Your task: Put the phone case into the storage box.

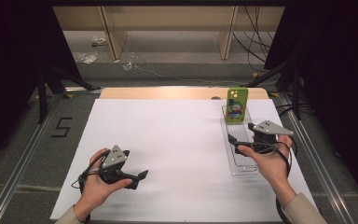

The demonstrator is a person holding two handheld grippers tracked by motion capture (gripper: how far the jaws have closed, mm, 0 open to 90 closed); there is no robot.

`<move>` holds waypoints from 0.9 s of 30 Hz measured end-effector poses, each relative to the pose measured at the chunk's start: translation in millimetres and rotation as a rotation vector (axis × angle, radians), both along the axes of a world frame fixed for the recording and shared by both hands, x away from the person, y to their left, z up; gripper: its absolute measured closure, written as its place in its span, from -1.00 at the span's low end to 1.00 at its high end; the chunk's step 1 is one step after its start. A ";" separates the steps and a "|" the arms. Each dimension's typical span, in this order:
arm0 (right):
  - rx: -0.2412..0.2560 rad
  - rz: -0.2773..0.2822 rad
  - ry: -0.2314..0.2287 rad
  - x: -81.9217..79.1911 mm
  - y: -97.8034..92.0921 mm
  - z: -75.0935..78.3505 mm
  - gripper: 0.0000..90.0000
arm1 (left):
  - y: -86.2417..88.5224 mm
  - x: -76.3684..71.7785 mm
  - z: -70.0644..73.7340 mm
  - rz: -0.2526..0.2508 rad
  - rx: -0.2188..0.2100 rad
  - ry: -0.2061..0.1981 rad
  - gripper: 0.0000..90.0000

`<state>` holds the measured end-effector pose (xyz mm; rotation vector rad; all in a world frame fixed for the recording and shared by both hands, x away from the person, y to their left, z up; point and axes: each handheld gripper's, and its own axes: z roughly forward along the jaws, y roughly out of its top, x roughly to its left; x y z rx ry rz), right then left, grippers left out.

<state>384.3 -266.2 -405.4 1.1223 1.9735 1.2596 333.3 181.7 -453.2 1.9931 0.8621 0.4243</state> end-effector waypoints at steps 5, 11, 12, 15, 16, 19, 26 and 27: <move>0.005 0.014 -0.003 -6.7 -2.5 0.1 -0.73 | 2.1 1.0 -0.5 0.006 -0.001 0.001 -0.99; 0.000 0.028 -0.002 -13.3 -3.6 -2.7 -0.73 | 5.6 2.4 -0.9 0.015 -0.001 0.002 -0.98; 0.000 0.030 -0.001 -14.3 -3.6 -3.3 -0.73 | 6.3 2.6 -0.8 0.016 0.000 0.004 -0.98; -0.001 0.035 -0.003 -17.2 -4.1 -4.0 -0.73 | 7.5 3.1 -1.1 0.021 -0.001 0.003 -0.98; -0.001 0.035 -0.006 -17.7 -4.1 -4.3 -0.73 | 7.8 3.3 -1.3 0.021 -0.001 0.003 -0.98; -0.001 0.040 -0.004 -19.6 -4.3 -5.1 -0.73 | 8.7 3.8 -1.3 0.025 -0.001 0.003 -0.98; 0.000 0.046 -0.012 -24.5 -5.8 -5.9 -0.73 | 11.1 5.7 -2.2 0.032 -0.003 0.001 -0.98; -0.002 0.048 -0.013 -25.4 -6.1 -6.2 -0.73 | 11.5 6.0 -2.4 0.033 -0.003 0.001 -0.97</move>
